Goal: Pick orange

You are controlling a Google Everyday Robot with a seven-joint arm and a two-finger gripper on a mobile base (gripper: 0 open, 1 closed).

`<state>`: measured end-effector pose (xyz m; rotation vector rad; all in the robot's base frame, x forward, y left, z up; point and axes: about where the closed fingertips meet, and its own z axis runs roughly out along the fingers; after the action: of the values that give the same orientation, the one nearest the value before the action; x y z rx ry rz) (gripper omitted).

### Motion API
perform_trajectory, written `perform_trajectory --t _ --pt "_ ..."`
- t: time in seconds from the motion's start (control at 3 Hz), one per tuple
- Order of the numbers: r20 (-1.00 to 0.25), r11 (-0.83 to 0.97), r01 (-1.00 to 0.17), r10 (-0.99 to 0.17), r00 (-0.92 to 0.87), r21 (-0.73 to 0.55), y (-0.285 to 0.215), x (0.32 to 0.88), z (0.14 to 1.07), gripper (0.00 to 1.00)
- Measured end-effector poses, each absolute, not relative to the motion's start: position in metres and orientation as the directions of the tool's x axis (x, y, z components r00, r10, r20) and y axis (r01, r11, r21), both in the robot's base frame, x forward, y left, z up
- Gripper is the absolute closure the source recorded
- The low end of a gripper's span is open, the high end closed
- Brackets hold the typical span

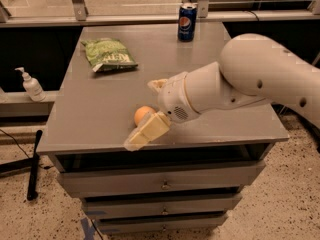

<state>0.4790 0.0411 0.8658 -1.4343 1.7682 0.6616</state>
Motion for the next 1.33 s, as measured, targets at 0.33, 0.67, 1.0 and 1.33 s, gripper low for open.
perform_trajectory --t 0.33,0.67,1.0,1.33 --pt "-0.816 0.240 -0.969 -0.571 -0.087 -0.065 0.046 0.477 0.853 0.18" --pt "-0.820 0.245 -0.967 -0.567 -0.086 -0.068 0.046 0.475 0.845 0.42" --pt "-0.818 0.251 -0.965 -0.570 -0.081 -0.079 0.041 0.478 0.844 0.65" --pt "-0.821 0.258 -0.959 -0.568 -0.056 -0.113 0.032 0.492 0.856 0.88"
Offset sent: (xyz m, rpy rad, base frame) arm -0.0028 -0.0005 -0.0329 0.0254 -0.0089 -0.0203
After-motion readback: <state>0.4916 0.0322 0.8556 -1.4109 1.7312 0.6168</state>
